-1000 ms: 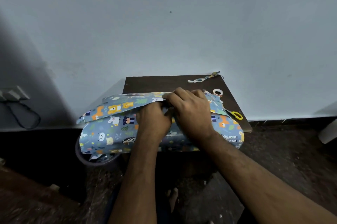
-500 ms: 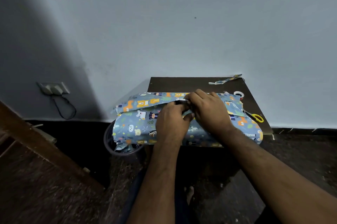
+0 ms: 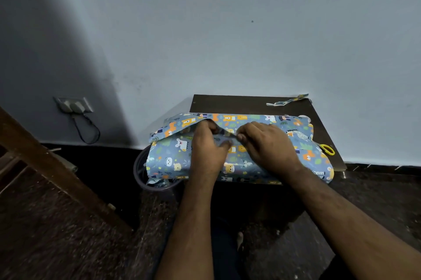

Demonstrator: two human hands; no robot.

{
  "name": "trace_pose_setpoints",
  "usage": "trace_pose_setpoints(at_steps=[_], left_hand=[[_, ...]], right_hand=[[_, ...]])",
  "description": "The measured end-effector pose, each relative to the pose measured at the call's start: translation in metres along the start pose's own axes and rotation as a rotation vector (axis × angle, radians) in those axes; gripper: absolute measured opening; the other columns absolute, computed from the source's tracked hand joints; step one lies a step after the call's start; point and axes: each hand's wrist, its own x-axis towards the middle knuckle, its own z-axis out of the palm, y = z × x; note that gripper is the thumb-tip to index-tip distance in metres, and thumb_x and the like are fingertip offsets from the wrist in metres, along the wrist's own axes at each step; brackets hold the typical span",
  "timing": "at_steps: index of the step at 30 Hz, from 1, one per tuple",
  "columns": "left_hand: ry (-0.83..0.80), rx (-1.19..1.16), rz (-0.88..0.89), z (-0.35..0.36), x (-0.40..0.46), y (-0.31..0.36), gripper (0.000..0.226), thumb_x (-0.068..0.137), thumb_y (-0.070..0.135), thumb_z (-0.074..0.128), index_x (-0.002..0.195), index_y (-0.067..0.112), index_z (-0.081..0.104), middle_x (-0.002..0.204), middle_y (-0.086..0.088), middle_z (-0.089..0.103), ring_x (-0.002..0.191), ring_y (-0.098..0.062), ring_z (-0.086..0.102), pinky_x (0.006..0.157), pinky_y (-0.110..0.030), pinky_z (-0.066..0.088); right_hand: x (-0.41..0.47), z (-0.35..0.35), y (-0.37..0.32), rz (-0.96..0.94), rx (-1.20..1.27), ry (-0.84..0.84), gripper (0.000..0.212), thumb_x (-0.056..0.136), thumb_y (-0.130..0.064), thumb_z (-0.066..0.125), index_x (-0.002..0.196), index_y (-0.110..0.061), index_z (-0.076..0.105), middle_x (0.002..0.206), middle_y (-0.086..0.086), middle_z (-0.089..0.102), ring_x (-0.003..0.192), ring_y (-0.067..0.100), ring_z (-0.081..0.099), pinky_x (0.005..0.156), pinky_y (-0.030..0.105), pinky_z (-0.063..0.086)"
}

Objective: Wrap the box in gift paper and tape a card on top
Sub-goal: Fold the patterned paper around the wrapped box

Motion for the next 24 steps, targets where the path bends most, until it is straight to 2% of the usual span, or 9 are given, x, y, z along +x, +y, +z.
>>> trace_pose_setpoints(at_steps=[4,6,8,10,12,16,19,22,24], left_hand=[[0.286,-0.586,-0.328,-0.007,0.013,0.002,0.003,0.098,0.020,0.055,0.098,0.021,0.052,0.087,0.002,0.064,0.079,-0.017,0.062,0.072,-0.033,0.053],[0.364,-0.971,-0.416,-0.015,0.017,0.005,0.026,0.106,0.040,0.044,0.110,0.016,0.055,0.084,0.000,0.065,0.079,-0.016,0.066,0.069,-0.028,0.056],[0.360,-1.119,-0.442,-0.022,0.019,0.005,0.053,0.101,0.066,0.036,0.116,0.021,0.060,0.095,0.001,0.075,0.092,-0.018,0.074,0.078,-0.033,0.060],[0.346,-1.049,-0.430,-0.022,0.019,0.006,0.054,0.096,0.070,0.043,0.099,0.023,0.067,0.092,0.004,0.077,0.090,-0.017,0.075,0.083,-0.037,0.060],[0.368,-0.884,-0.475,-0.018,0.021,0.002,0.042,0.093,0.056,0.066,0.080,0.016,0.062,0.080,0.000,0.070,0.078,-0.019,0.068,0.077,-0.040,0.057],[0.444,-0.809,-0.589,-0.014,0.024,-0.004,0.030,0.079,0.024,0.072,0.082,0.015,0.043,0.083,-0.007,0.052,0.075,-0.022,0.051,0.069,-0.042,0.048],[0.455,-0.865,-0.621,-0.016,0.029,-0.004,0.022,0.083,0.018,0.066,0.083,0.015,0.044,0.080,-0.005,0.047,0.073,-0.021,0.047,0.070,-0.039,0.043],[0.468,-0.891,-0.652,-0.018,0.033,-0.006,0.017,0.089,0.011,0.061,0.081,0.013,0.047,0.072,-0.003,0.045,0.067,-0.020,0.044,0.068,-0.037,0.041],[0.496,-0.874,-0.651,-0.018,0.032,-0.005,0.017,0.088,0.009,0.060,0.079,0.012,0.045,0.067,-0.001,0.042,0.060,-0.020,0.041,0.059,-0.033,0.036]], right_hand=[[0.001,-0.001,0.002,0.031,0.080,-0.058,0.013,0.101,-0.031,0.059,0.094,-0.021,0.064,0.084,-0.007,0.060,0.077,0.019,0.057,0.059,0.030,0.037],[0.004,0.000,0.005,0.031,0.113,-0.098,0.017,0.100,-0.037,0.059,0.091,-0.024,0.064,0.083,-0.009,0.056,0.078,0.016,0.055,0.060,0.029,0.036],[0.004,0.001,0.008,0.020,0.148,-0.132,0.025,0.097,-0.048,0.058,0.089,-0.026,0.065,0.081,-0.011,0.053,0.078,0.012,0.052,0.062,0.028,0.039],[0.004,0.002,0.009,0.045,0.235,-0.153,0.035,0.096,-0.057,0.055,0.085,-0.026,0.066,0.079,-0.010,0.051,0.078,0.010,0.050,0.064,0.029,0.041],[0.006,0.001,0.011,0.086,0.334,-0.159,0.042,0.098,-0.057,0.049,0.080,-0.025,0.068,0.075,-0.007,0.050,0.077,0.010,0.051,0.065,0.032,0.045],[0.010,0.000,0.014,0.195,0.421,-0.149,0.040,0.102,-0.044,0.049,0.078,-0.022,0.073,0.073,-0.004,0.053,0.070,0.009,0.055,0.063,0.036,0.045],[0.017,-0.001,0.016,0.293,0.410,-0.242,0.020,0.101,-0.037,0.058,0.102,-0.023,0.072,0.076,-0.007,0.061,0.072,0.004,0.057,0.065,0.029,0.040],[0.036,-0.002,0.012,0.346,0.355,-0.405,0.040,0.104,-0.045,0.048,0.137,-0.025,0.056,0.087,0.002,0.070,0.088,0.017,0.064,0.075,0.028,0.041],[0.049,-0.001,0.009,0.350,0.321,-0.459,0.046,0.107,-0.048,0.037,0.146,-0.026,0.049,0.108,0.008,0.073,0.106,0.025,0.064,0.084,0.030,0.042]])
